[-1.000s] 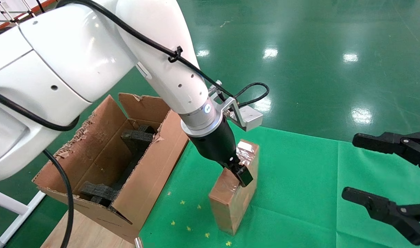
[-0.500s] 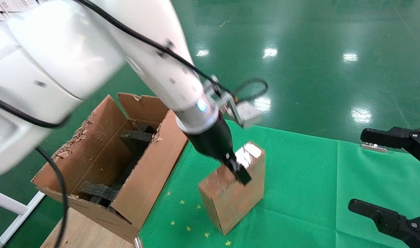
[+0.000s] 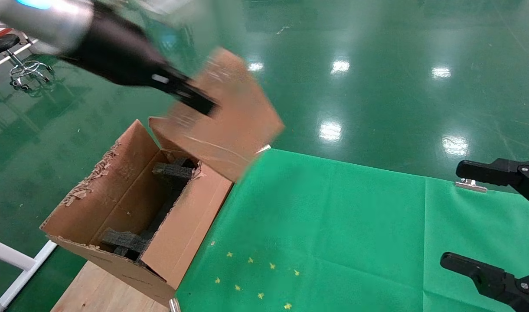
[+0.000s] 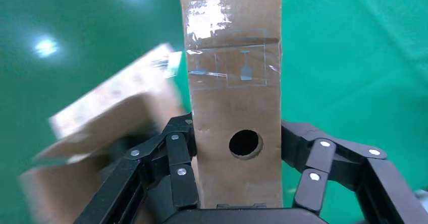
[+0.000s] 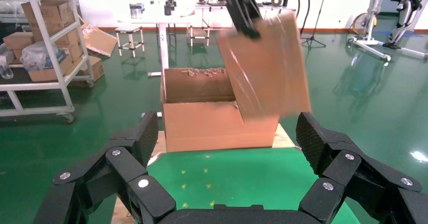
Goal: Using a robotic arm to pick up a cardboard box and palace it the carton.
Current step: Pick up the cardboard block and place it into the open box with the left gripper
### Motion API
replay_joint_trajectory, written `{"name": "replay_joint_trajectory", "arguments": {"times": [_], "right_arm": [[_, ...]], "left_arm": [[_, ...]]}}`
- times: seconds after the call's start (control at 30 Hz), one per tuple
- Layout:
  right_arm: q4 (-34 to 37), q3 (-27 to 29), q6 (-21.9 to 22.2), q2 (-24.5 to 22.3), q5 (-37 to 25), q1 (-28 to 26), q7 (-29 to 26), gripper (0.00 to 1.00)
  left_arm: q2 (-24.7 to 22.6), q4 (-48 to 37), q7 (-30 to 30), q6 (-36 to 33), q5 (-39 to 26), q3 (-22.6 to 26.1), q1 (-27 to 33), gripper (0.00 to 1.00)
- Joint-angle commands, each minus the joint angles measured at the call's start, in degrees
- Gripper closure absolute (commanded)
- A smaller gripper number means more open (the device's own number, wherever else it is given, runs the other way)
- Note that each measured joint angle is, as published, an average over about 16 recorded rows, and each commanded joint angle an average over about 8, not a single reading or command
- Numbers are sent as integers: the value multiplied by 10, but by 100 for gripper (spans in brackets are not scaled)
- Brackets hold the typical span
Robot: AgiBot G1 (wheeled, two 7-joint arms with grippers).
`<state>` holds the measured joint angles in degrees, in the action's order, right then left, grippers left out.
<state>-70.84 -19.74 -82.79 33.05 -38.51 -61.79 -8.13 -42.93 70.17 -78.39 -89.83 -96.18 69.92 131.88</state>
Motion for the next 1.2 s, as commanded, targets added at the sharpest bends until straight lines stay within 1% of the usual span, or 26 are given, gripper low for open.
{"name": "replay_joint_trajectory", "arguments": {"times": [0.03,0.13,0.23,0.33,0.43,0.6,0.73,0.97,1.2], "right_arm": [[0,0,0,0,0,0,0,0],[0,0,0,0,0,0,0,0],[0,0,0,0,0,0,0,0],[0,0,0,0,0,0,0,0],[0,0,0,0,0,0,0,0],[0,0,0,0,0,0,0,0],[0,0,0,0,0,0,0,0],[0,0,0,0,0,0,0,0],[0,0,0,0,0,0,0,0]], "left_arm": [[35,6,17,-9,-9,-2,26,100],[70,-3,43,-12,-31,25,49,100],[97,-30,73,-9,-39,54,54,100],[112,-76,106,-1,-33,78,39,100],[115,-134,145,17,-25,95,7,100],[102,-234,206,67,-16,111,-53,100],[83,-314,250,106,-11,115,-88,100],[39,-448,311,165,-8,116,-124,100],[-8,-553,345,217,-10,117,-150,100]]}}
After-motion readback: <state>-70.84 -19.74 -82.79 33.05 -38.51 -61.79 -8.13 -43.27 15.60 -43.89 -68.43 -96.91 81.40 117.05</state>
